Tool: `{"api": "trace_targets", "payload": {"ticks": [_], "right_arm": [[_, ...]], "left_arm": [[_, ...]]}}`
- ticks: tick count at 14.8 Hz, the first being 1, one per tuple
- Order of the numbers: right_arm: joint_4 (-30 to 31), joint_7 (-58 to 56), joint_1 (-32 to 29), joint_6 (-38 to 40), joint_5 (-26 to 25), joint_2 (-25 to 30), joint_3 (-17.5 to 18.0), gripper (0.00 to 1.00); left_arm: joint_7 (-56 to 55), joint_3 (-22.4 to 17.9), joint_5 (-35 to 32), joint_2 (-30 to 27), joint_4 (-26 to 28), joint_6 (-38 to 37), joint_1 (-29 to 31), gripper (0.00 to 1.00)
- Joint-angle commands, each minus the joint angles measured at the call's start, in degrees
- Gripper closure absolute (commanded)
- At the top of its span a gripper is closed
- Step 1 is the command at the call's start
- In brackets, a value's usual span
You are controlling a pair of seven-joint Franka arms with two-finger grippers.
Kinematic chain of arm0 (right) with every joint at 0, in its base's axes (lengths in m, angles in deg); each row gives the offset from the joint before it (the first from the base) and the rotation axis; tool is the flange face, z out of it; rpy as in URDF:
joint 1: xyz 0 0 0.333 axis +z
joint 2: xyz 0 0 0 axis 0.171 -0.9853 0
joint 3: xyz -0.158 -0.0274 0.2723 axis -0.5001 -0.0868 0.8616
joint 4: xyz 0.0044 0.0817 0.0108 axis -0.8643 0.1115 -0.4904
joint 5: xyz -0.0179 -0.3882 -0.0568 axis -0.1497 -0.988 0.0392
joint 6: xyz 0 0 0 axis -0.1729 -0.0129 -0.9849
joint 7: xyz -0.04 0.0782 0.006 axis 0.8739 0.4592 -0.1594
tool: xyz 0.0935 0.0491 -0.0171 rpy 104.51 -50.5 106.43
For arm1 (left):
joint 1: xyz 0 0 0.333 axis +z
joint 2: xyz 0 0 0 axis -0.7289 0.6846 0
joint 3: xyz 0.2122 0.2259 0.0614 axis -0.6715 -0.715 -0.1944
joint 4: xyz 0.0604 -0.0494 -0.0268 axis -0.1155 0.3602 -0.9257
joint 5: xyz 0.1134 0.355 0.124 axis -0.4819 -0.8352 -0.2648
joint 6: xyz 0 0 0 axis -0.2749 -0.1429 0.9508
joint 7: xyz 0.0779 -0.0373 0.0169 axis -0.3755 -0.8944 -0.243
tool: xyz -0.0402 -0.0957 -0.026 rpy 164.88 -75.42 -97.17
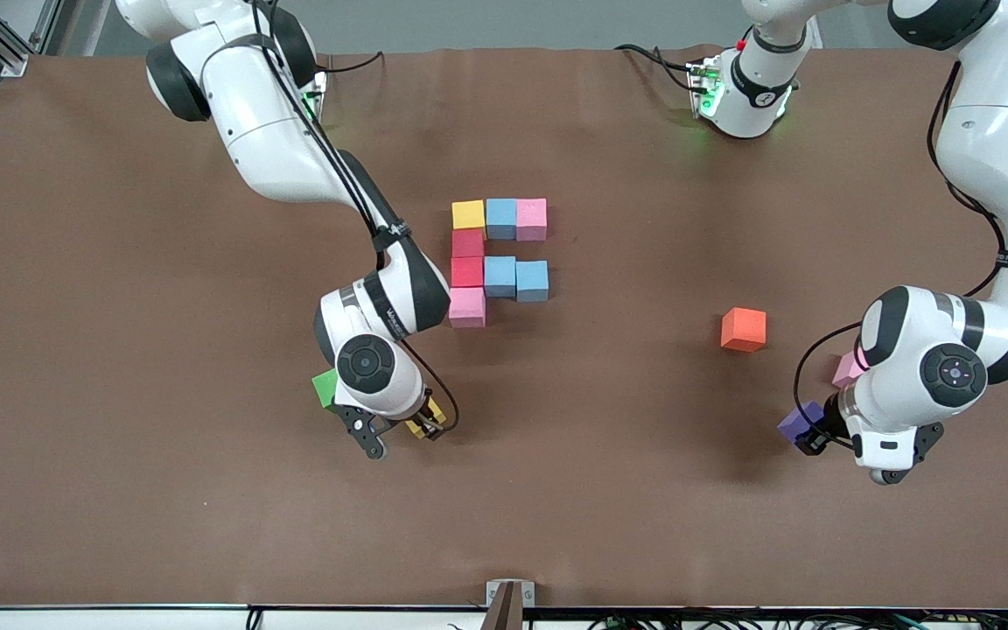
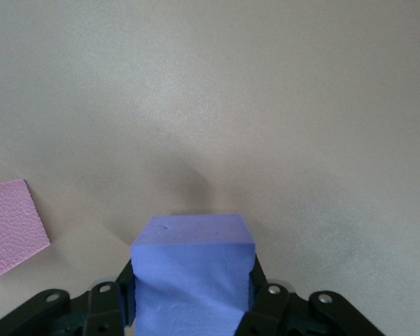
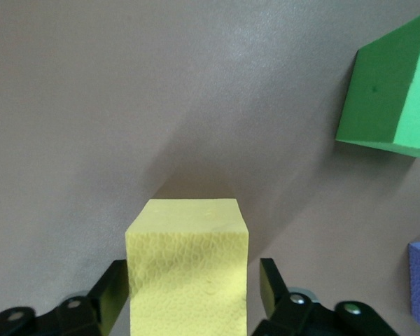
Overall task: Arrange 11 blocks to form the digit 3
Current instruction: 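Lower the right gripper and grasp the yellow cube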
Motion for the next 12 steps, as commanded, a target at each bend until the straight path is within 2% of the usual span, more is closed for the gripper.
{"api": "trace_targets", "payload": {"ticks": [1, 3, 5, 7, 8, 9, 12], "right_arm": [[-1.5, 0.6, -0.89, 0.4, -1.1, -0.67, 0.48, 0.1], [-1.5, 0.42, -0.9, 0.31, -1.1, -0.67, 0.48, 0.2], [-1.5, 0.07, -0.9, 0.31, -1.1, -0.67, 0.48, 0.41], [-1.5, -1.5, -0.81, 0.4, -1.02, -0.59, 0.48, 0.78], [-1.5, -2.29, -0.46, 0.31, -1.01, -0.59, 0.48, 0.92], [-1.5, -2.48, -0.19, 0.31, -1.01, -0.5, 0.48, 0.99], [-1.24, -8.77, 0.42, 0.4, -0.49, 0.46, 0.82, 1.0]], "left_arm": [[1.27, -0.25, 0.65, -0.37, -0.01, -0.42, -0.21, 0.52], [1.27, -0.25, 0.65, -0.46, -0.01, -0.42, -0.21, 0.52], [1.27, -0.25, 0.65, -0.46, -0.01, -0.42, -0.21, 0.52], [1.27, -0.25, 0.65, -0.37, -0.01, -0.33, -0.21, 0.52], [1.27, -0.25, 0.65, -0.46, -0.01, -0.33, -0.21, 0.52], [1.27, -0.25, 0.65, -0.37, -0.01, -0.24, -0.21, 0.52], [1.09, -0.25, 0.65, -0.46, -0.01, -0.24, -0.21, 0.52]]}}
